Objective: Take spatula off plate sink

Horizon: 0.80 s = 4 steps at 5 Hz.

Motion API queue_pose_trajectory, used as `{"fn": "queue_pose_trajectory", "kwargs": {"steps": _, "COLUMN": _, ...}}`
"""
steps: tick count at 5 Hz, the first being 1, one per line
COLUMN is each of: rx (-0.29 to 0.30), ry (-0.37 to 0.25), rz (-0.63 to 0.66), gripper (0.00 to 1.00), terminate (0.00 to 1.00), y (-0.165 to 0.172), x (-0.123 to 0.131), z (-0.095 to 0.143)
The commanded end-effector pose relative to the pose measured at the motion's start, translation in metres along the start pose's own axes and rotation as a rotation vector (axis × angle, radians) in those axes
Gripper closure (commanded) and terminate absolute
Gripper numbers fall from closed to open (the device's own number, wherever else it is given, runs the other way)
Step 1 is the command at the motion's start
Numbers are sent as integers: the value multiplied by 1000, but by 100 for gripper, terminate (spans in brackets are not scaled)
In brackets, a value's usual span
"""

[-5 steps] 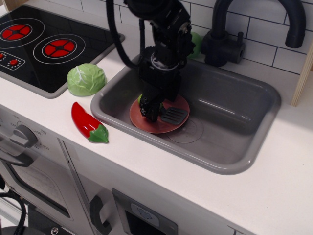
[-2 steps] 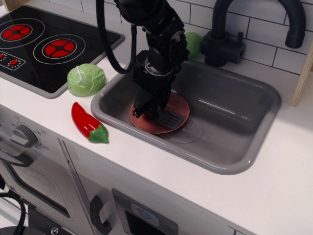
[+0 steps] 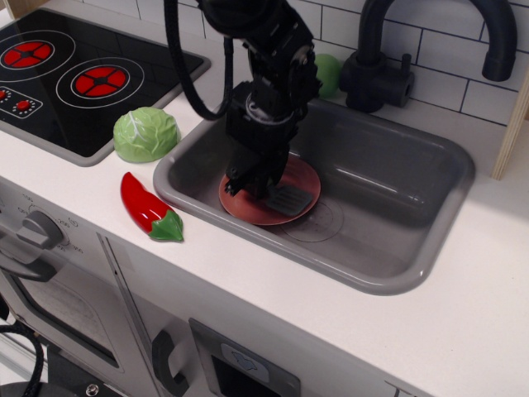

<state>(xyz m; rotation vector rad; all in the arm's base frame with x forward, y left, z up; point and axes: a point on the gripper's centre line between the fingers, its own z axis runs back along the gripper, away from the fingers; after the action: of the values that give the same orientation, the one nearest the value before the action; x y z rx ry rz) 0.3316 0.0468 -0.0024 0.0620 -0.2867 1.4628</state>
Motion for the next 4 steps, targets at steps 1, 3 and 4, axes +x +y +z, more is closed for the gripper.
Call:
{"fn": "queue_pose_trajectory", "kwargs": {"steps": 1, "rx": -136, "ry": 49, "rz": -7, "gripper": 100, "terminate": 0, "y": -26, "x": -1, "z": 63}}
{"fn": "queue_pose_trajectory", "kwargs": {"steps": 3, "rx": -142, "ry": 46, "rz": -471, "gripper": 100, "terminate": 0, "y": -28, "x": -45, "z": 59}}
{"fn": "queue_pose_trajectory", "kwargs": {"steps": 4, "rx": -169, "ry": -13, "rz": -734, "gripper": 100, "terminate": 0, "y": -24, "x": -65, "z": 51}}
